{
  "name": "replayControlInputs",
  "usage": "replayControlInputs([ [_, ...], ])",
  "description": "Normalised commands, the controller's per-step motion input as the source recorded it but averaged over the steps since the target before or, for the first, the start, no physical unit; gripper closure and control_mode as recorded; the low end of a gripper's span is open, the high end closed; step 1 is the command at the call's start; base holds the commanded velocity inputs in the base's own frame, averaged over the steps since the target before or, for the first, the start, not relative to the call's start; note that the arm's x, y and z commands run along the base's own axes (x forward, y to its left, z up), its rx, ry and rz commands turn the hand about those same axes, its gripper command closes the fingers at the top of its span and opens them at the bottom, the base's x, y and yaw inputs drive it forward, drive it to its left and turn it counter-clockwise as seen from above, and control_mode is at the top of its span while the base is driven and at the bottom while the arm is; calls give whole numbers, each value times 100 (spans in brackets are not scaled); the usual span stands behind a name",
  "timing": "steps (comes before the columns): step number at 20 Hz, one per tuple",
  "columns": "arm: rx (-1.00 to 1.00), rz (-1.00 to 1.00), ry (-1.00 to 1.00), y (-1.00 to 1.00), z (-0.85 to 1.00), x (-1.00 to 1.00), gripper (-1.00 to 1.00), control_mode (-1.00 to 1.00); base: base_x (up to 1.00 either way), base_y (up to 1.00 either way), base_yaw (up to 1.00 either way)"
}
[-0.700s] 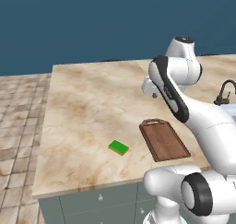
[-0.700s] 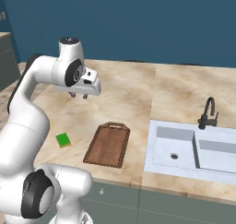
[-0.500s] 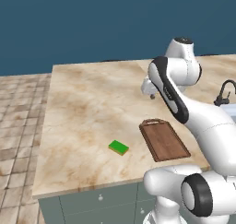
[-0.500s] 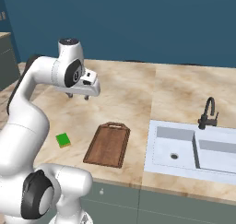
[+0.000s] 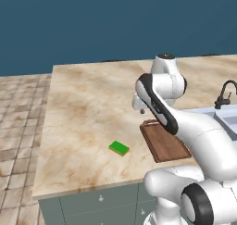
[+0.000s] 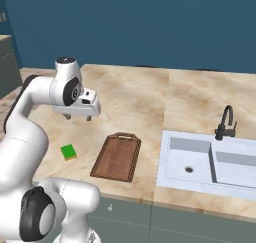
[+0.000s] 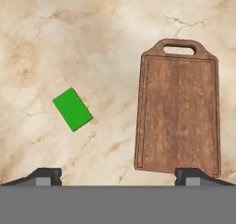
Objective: Pick up the sponge from the counter and clean the cutting board by briefly scrubbing or pressing down on the cutting board. Once finished, release the sponge.
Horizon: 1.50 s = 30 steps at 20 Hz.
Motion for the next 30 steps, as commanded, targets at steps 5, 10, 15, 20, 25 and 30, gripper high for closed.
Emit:
replayControlInputs([
  [5, -9, 13, 11, 60, -89, 0, -100, -100, 0, 0, 0],
  [10, -5, 14, 6, 52, -76, 7, -100, -100, 0, 0, 0],
  [15, -3, 18, 1, 26, -56, 19, -100, -100, 0, 0, 0],
  [20, 0, 15, 4, 17, -38, 17, -100, -100, 0, 0, 0],
  [25, -1, 13, 8, 19, -37, 18, -100, -100, 0, 0, 0],
  [30, 0, 12, 3, 11, -30, 19, -100, -100, 0, 0, 0],
])
